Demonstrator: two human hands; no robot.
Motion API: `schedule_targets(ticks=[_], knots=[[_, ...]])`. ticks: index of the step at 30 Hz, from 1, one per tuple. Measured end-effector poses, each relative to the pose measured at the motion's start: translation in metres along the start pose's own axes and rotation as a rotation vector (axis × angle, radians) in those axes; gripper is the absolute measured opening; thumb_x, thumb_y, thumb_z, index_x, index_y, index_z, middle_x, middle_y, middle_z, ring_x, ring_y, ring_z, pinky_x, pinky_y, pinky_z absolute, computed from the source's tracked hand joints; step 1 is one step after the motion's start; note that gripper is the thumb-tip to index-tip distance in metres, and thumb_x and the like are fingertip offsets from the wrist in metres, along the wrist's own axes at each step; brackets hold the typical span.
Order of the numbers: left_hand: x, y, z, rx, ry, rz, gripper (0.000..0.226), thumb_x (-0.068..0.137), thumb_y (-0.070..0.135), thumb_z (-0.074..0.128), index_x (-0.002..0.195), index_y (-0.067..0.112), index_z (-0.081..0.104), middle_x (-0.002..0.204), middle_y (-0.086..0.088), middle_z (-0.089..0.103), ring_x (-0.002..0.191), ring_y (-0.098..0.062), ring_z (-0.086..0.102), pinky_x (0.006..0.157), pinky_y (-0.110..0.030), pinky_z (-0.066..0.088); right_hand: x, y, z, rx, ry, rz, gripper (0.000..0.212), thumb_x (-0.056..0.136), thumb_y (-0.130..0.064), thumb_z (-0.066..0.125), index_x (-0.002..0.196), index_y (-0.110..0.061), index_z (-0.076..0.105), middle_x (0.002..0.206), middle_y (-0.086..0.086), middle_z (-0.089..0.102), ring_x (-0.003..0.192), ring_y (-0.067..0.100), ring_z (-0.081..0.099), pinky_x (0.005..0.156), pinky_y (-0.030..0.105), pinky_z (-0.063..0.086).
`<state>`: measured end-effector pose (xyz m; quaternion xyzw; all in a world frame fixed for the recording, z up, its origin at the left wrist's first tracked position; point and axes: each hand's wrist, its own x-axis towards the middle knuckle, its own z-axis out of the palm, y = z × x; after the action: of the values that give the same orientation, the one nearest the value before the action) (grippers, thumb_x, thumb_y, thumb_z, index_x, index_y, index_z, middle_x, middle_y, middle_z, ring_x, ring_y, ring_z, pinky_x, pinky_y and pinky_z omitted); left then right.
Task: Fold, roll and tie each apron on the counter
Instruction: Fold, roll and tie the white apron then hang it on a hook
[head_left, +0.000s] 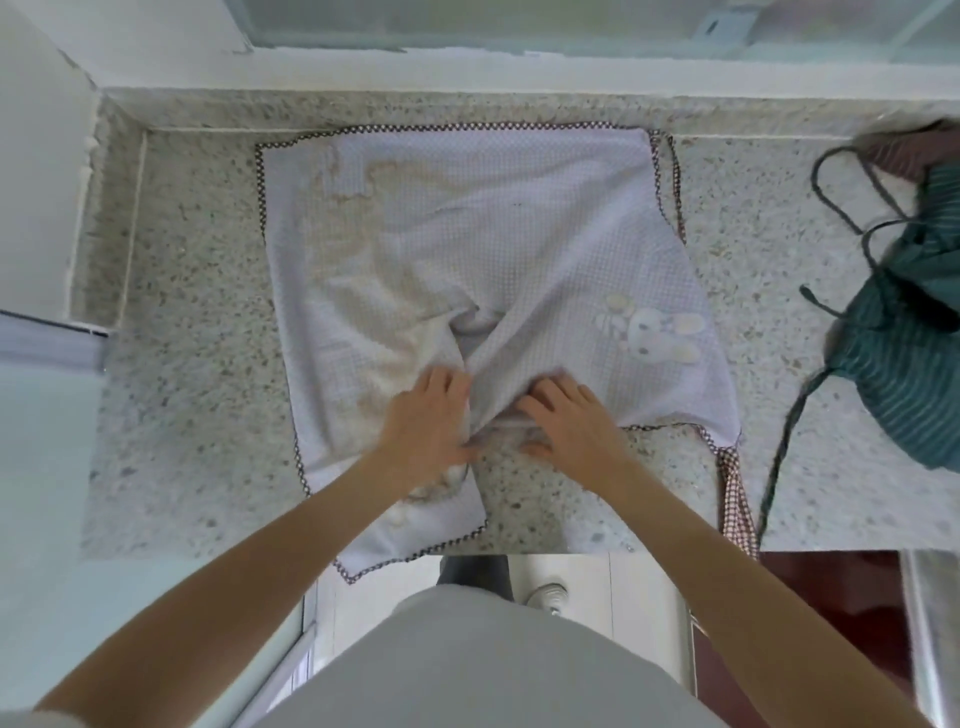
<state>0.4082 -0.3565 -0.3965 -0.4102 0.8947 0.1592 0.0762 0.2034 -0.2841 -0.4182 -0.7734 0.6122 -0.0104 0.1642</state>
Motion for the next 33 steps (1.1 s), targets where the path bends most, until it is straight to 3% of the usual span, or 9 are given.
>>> schedule_targets(ticks=[4, 7, 12, 15, 18, 22, 25, 30, 33], knots=[[-0.035, -0.023, -0.003, -0.169, -0.075, -0.2, 0.033, 0.089, 0.031, 0.058, 0.117, 0.019, 0.047, 0.116, -0.001, 0.053, 0.098, -0.021, 0.057, 0.075, -0.034, 0.049, 0.002, 0.006, -0.019, 0.198, 0.151, -0.01, 0.005, 0.084, -0.014, 0.064, 0.088, -0.014, 0.068, 0.084, 0.003, 0.065, 0.076, 0.023, 0.06, 0.068, 0.03, 0.042], [-0.059, -0.052, -0.02, -0.543, 0.084, -0.327, 0.021, 0.087, 0.024, 0.064, 0.107, 0.017, 0.059, 0.095, 0.005, 0.066, 0.081, -0.017, 0.064, 0.075, -0.031, 0.052, 0.0, 0.01, -0.055, 0.345, 0.257, 0.046, 0.01, 0.088, -0.013, 0.057, 0.088, -0.008, 0.066, 0.078, 0.002, 0.061, 0.075, 0.013, 0.046, 0.069, 0.02, 0.032], [-0.072, -0.089, -0.037, -0.474, 0.27, -0.519, 0.028, 0.081, 0.023, 0.07, 0.107, 0.02, 0.062, 0.095, 0.005, 0.065, 0.086, -0.019, 0.063, 0.078, -0.032, 0.049, 0.008, 0.033, -0.081, 0.106, 0.469, 0.35, 0.028, 0.086, -0.023, 0.045, 0.079, -0.003, 0.063, 0.073, 0.012, 0.056, 0.075, 0.032, 0.05, 0.068, 0.037, 0.038], [-0.059, -0.083, -0.045, -0.219, 0.442, -0.408, 0.036, 0.08, 0.012, 0.068, 0.115, 0.014, 0.059, 0.111, -0.01, 0.059, 0.097, -0.032, 0.058, 0.075, -0.044, 0.051, 0.032, 0.031, -0.086, 0.026, 0.437, 0.423, 0.023, 0.088, -0.017, 0.049, 0.091, -0.001, 0.065, 0.091, 0.021, 0.054, 0.076, 0.036, 0.053, 0.065, 0.037, 0.04], [-0.044, -0.052, -0.05, -0.175, 0.575, -0.206, 0.028, 0.085, 0.011, 0.06, 0.112, 0.012, 0.059, 0.107, -0.011, 0.059, 0.086, -0.028, 0.059, 0.061, -0.036, 0.051, 0.055, 0.012, -0.086, 0.19, 0.408, 0.453, 0.016, 0.091, -0.007, 0.05, 0.099, -0.002, 0.063, 0.089, 0.02, 0.057, 0.071, 0.034, 0.055, 0.057, 0.03, 0.03], [-0.033, -0.024, -0.026, -0.304, 0.148, -0.147, 0.065, 0.082, 0.058, 0.055, 0.135, 0.025, 0.04, 0.14, 0.0, 0.04, 0.112, -0.02, 0.053, 0.089, -0.039, 0.049, 0.059, -0.006, -0.065, 0.425, 0.221, 0.353, 0.031, 0.092, -0.01, 0.05, 0.123, -0.007, 0.05, 0.109, 0.012, 0.061, 0.091, 0.026, 0.059, 0.071, 0.026, 0.041], [-0.029, -0.021, 0.0, -0.259, -0.107, -0.144, 0.084, 0.074, 0.063, 0.061, 0.142, 0.032, 0.023, 0.152, 0.001, 0.018, 0.137, -0.025, 0.027, 0.108, -0.048, 0.03, 0.047, -0.01, -0.04, 0.429, 0.036, 0.237, 0.053, 0.083, -0.005, 0.059, 0.133, -0.01, 0.041, 0.137, 0.013, 0.045, 0.122, 0.028, 0.046, 0.1, 0.036, 0.039], [-0.02, -0.034, 0.021, -0.14, 0.118, -0.142, 0.035, 0.089, 0.038, 0.055, 0.118, 0.019, 0.053, 0.136, 0.001, 0.046, 0.122, -0.021, 0.047, 0.098, -0.044, 0.032, 0.038, -0.013, -0.015, 0.095, -0.142, 0.146, 0.07, 0.071, -0.043, 0.074, 0.131, -0.026, 0.043, 0.155, 0.007, 0.012, 0.142, 0.033, 0.006, 0.113, 0.052, 0.006], [-0.019, -0.042, 0.02, -0.185, 0.294, -0.095, 0.017, 0.091, 0.027, 0.055, 0.099, 0.015, 0.063, 0.116, -0.002, 0.06, 0.101, -0.024, 0.06, 0.088, -0.043, 0.041, 0.04, -0.02, -0.017, 0.091, 0.065, 0.213, 0.038, 0.078, -0.034, 0.069, 0.113, -0.022, 0.061, 0.144, 0.008, 0.04, 0.131, 0.035, 0.033, 0.107, 0.053, 0.027]])
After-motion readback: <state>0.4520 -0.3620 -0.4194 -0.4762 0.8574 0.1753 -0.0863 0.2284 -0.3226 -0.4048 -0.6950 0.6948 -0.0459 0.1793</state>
